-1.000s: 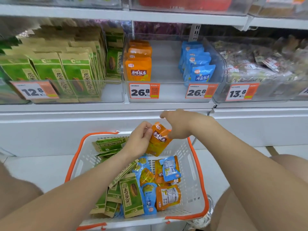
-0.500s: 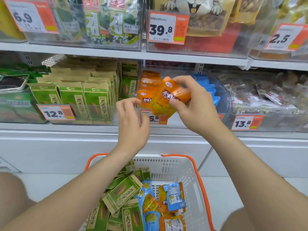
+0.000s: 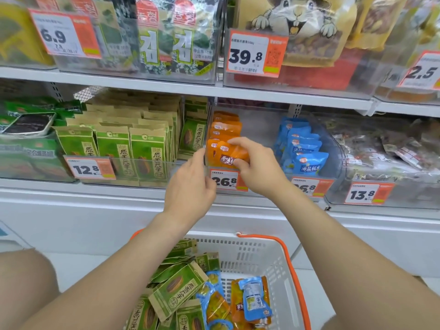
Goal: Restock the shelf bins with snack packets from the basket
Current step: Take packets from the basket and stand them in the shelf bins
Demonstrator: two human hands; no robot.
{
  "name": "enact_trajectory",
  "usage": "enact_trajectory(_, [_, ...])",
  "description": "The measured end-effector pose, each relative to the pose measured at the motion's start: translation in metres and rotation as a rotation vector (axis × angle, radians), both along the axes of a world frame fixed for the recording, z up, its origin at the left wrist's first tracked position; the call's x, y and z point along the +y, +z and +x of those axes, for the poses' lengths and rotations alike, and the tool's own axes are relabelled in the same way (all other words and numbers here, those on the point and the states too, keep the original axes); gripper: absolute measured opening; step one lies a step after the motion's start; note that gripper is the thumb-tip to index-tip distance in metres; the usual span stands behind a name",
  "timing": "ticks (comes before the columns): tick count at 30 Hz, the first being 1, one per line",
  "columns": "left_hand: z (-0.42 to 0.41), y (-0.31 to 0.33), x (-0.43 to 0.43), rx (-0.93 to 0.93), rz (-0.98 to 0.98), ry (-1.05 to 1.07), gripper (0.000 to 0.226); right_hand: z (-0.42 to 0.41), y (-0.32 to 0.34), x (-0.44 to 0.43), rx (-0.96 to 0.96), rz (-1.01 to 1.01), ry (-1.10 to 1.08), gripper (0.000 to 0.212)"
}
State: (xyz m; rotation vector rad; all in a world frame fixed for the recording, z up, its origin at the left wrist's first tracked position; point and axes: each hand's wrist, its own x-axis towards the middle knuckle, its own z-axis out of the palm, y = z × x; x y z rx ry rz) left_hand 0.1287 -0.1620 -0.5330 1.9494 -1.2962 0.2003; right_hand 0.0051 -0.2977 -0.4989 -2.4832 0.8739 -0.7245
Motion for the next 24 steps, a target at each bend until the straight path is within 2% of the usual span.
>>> enact_trajectory(3, [0.003,0.0,0.001,-0.009,-0.012,-0.008,0.056,0.015,-0.006,-0.007,0.063,0.008,0.015,0.041])
enact_trajectory(8, [0.007,-0.006,-0.001,-0.015,-0.032,0.001,0.058,0.026,-0.007,-0.016,-0.001,0.02,-0.077,0.033])
enact_trajectory(13, [0.009,-0.011,0.0,-0.044,-0.022,-0.013,0.062,0.021,-0.004,-0.015,-0.031,0.014,-0.095,0.039])
enact_trajectory(16, [0.01,-0.022,0.001,-0.079,-0.005,-0.038,0.067,0.009,-0.003,-0.004,-0.105,-0.115,-0.113,0.032])
enact_trajectory(19, [0.013,-0.033,0.002,-0.106,-0.064,-0.087,0.063,-0.006,0.001,0.016,-0.164,-0.232,-0.032,0.021])
enact_trajectory(21, [0.012,-0.044,0.005,-0.173,-0.087,-0.089,0.059,-0.014,0.001,0.029,-0.034,-0.214,0.07,0.022])
enact_trajectory(24, [0.009,-0.067,0.014,-0.403,-0.049,-0.011,0.052,-0.027,-0.016,0.043,0.394,-0.063,0.233,0.014])
